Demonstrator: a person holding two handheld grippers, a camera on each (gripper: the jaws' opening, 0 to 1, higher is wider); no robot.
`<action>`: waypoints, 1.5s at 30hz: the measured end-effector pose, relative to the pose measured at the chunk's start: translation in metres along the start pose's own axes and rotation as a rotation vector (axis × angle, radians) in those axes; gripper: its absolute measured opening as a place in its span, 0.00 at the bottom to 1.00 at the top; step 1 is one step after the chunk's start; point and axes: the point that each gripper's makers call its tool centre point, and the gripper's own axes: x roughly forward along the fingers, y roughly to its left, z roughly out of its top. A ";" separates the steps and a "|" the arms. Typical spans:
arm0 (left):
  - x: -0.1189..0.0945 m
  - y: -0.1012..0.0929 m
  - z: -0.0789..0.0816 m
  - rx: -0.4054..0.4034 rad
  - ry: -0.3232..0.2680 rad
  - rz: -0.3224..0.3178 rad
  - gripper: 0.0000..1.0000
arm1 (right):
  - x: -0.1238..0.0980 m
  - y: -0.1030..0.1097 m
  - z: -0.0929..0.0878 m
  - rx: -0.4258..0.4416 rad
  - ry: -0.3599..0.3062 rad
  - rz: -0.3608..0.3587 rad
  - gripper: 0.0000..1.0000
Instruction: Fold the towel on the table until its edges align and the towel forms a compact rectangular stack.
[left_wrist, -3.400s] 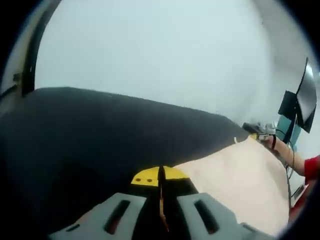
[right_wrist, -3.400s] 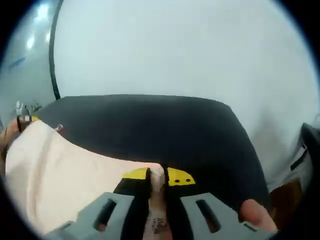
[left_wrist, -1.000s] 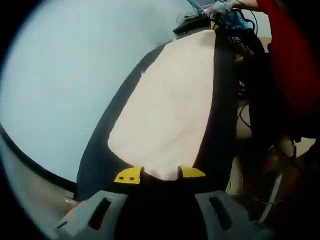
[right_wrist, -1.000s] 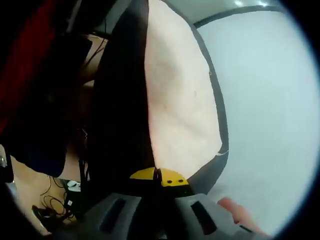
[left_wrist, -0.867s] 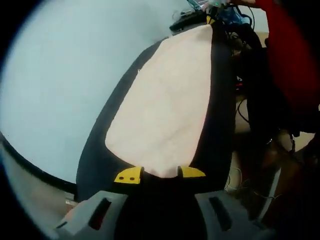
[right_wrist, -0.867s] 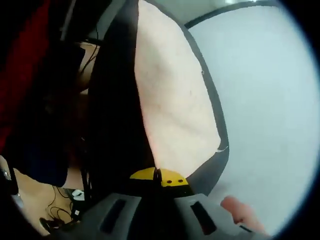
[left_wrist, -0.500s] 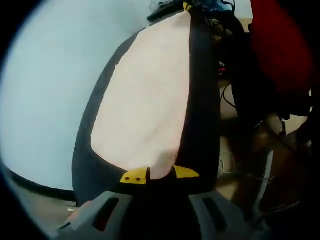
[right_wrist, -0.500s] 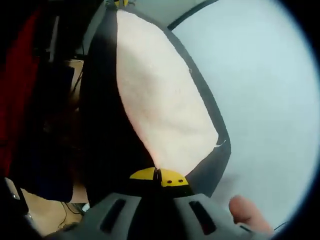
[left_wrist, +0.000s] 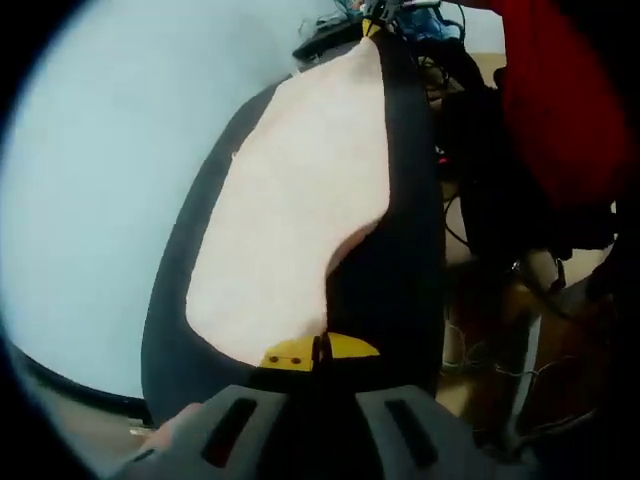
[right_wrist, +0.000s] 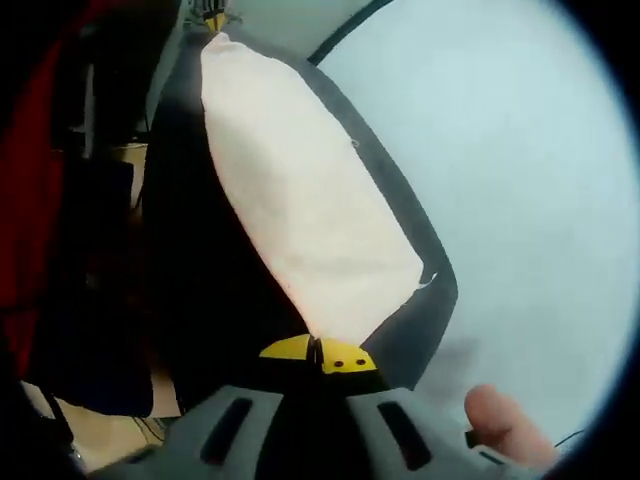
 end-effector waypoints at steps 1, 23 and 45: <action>-0.003 0.009 0.007 0.002 -0.008 0.029 0.04 | -0.001 -0.009 0.004 -0.003 -0.003 -0.009 0.00; 0.067 0.156 -0.012 -0.252 0.071 0.189 0.00 | 0.135 -0.128 0.016 0.071 0.149 0.022 0.00; 0.162 0.222 -0.034 -0.431 0.045 0.186 0.00 | 0.239 -0.179 0.005 0.082 0.277 -0.047 0.00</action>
